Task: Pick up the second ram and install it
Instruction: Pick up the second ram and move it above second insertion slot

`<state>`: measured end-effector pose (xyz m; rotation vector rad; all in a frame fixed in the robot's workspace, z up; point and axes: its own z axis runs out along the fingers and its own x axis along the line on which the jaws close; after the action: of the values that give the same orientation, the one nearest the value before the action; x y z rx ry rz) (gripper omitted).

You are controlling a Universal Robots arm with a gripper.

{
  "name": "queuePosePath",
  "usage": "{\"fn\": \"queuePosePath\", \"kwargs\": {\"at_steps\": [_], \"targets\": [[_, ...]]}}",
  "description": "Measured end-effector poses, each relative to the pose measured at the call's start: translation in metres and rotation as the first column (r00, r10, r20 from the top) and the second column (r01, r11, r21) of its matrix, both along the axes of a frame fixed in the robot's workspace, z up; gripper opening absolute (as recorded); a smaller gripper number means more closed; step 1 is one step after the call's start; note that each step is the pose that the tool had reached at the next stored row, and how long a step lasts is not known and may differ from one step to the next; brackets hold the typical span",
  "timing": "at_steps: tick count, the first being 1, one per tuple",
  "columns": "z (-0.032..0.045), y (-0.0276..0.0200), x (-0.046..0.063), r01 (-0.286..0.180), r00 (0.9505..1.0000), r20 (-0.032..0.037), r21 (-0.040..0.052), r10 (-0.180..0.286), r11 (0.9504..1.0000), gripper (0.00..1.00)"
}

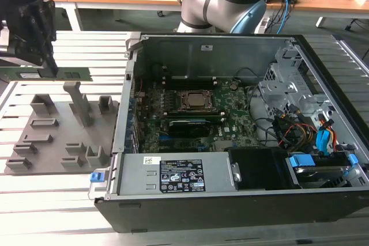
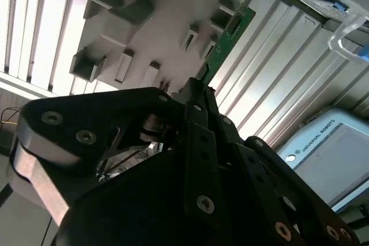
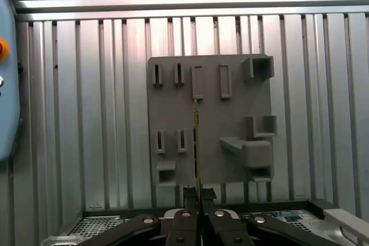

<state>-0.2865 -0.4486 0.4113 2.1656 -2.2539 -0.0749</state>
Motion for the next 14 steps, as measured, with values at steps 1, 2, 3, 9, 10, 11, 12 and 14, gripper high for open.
{"fn": "queuePosePath", "kwargs": {"at_steps": [1,2,3,9,10,11,12,14], "targets": [[0.0,0.0,0.004,0.0,1.0,0.0,0.0,0.0,1.0,0.14],[0.0,0.0,0.007,0.0,1.0,0.0,0.0,0.0,1.0,0.14],[0.0,0.0,0.009,0.0,1.0,0.0,0.0001,0.0,1.0,0.14],[0.0,0.0,0.029,0.0,1.0,0.0,0.0,0.0,1.0,0.14],[0.0,0.0,0.032,0.0,1.0,0.0,0.0,0.0,1.0,0.14],[-0.0001,0.0,0.037,0.0,1.0,0.0001,0.0001,0.0,1.0,0.14],[-0.0001,0.0001,0.044,0.0,1.0,0.0001,0.0001,0.0,1.0,0.14],[0.0,0.0,0.055,0.0,1.0,0.0,0.0,0.0,1.0,0.14]]}}
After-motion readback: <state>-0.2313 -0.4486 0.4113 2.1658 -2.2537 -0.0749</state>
